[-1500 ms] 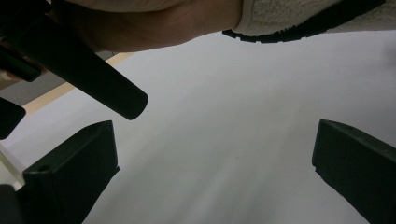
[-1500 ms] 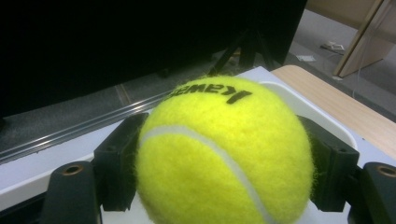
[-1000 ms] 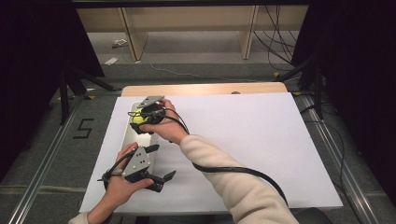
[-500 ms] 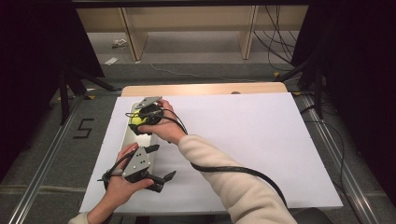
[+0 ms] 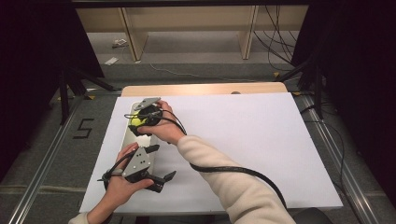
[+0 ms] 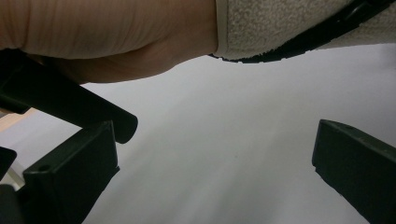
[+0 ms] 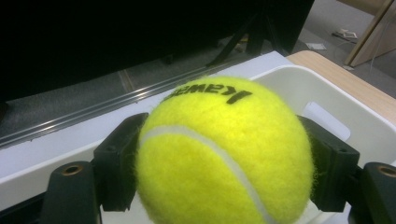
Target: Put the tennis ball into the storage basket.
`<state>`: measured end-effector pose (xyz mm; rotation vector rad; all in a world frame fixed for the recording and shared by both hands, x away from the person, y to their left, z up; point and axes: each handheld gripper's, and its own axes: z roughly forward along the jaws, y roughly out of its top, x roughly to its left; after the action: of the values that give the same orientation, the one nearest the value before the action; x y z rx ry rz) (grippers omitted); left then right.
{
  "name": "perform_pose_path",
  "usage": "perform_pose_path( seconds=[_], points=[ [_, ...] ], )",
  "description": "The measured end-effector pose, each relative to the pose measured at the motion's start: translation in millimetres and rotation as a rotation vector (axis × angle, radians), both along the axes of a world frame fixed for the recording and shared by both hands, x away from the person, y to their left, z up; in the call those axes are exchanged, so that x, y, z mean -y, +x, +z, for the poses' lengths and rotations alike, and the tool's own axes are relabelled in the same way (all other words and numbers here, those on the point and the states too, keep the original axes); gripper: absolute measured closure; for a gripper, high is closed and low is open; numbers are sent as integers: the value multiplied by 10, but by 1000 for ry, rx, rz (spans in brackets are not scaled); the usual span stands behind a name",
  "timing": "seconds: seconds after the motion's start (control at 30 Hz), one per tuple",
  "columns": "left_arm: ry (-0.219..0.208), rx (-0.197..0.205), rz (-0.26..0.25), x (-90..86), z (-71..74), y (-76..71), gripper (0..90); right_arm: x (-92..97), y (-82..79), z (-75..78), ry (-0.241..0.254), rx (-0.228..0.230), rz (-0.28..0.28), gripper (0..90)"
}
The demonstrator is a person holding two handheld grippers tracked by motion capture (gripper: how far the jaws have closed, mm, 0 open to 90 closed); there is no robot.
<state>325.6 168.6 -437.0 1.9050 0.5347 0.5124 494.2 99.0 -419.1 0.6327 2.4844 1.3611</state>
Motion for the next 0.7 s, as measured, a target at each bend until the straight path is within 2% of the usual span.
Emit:
perform_pose_path(
  seconds=[0.7],
  points=[
    [2, -1, 0, 0, -1, -1, 0, -20, -6, -60, -3, -16, 5, 260]
  ],
)
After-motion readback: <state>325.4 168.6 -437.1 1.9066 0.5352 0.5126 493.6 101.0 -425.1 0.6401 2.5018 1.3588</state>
